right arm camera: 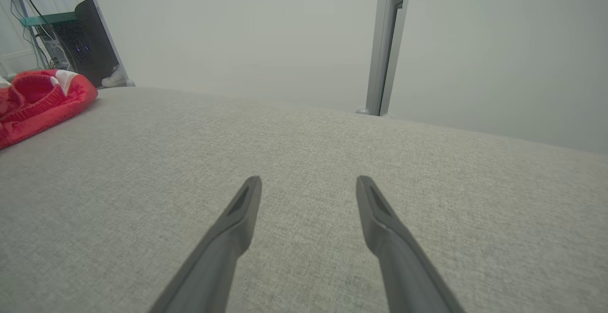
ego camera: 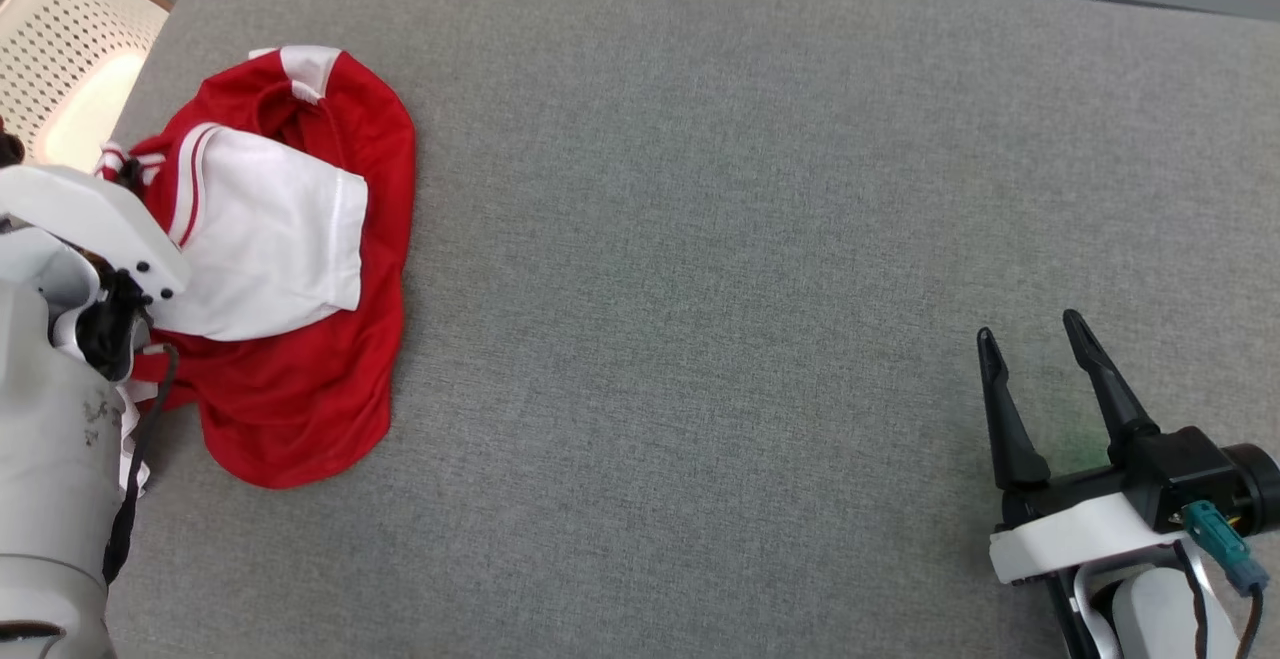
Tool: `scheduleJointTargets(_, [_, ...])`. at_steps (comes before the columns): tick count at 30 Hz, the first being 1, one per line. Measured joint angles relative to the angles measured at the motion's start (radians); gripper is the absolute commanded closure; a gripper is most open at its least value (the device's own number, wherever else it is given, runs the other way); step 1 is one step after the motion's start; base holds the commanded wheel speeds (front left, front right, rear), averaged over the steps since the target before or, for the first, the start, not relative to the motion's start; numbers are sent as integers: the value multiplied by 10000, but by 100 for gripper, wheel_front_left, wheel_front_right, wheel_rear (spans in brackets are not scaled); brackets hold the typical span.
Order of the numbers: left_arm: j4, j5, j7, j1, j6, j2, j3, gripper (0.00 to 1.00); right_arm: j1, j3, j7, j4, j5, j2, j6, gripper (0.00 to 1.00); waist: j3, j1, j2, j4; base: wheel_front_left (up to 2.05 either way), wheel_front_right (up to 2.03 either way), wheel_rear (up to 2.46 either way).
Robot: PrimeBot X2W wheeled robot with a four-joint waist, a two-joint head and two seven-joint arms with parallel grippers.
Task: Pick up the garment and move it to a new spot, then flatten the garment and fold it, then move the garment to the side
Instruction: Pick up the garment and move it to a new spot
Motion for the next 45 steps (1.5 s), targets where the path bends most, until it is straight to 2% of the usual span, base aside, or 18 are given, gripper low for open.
scheduleJointTargets(3, [-393, -119, -679, -197, -36, 27, -215, 100, 76, -33, 0, 100, 17, 173, 0, 0, -353, 0, 0, 20, 0, 0, 0])
scheduleJointTargets(7, [-1615, -826, -1162, -247, -73, -63, -1030, 100, 239, 10, 0, 194, 121, 393, 0, 0, -957, 0, 0, -9, 0, 0, 0])
scheduleJointTargets(14, [-4677, -2775, -913, 202, -75, 320, -2750, 100, 760, -40, -2, 357, 339, 740, 0, 0, -2330, 0, 0, -418, 0, 0, 0])
scheduleJointTargets(18, [-6096, -3465, -556, 339, -73, 439, -3210, 100, 923, -113, -2, 357, 426, 786, 0, 0, -2802, 0, 0, -961, 0, 0, 0])
scheduleJointTargets(27, [-8489, -4270, 17, 492, -73, -272, -3873, 100, 1032, -71, -6, 238, 924, 796, 0, 0, -3333, 0, 0, -2662, 0, 0, 0])
scheduleJointTargets(34, [-8577, -4088, -173, 554, 15, -940, -4497, 100, 905, 13, -6, 182, 1097, 794, 0, 0, -3309, 0, 1, -4118, 0, 0, 0])
scheduleJointTargets(40, [-7591, -4038, -336, 1196, -2, -1645, -5451, 100, 743, 127, -6, 127, 1271, 794, -2, 0, -2899, -1, 0, -5052, 0, 0, 0])
scheduleJointTargets(45, [-6341, -3933, -621, 2686, -27, -1701, -6381, 100, 644, 196, -6, 84, 1444, 800, -2, 0, -2397, 0, 0, -5495, 0, 0, 0])
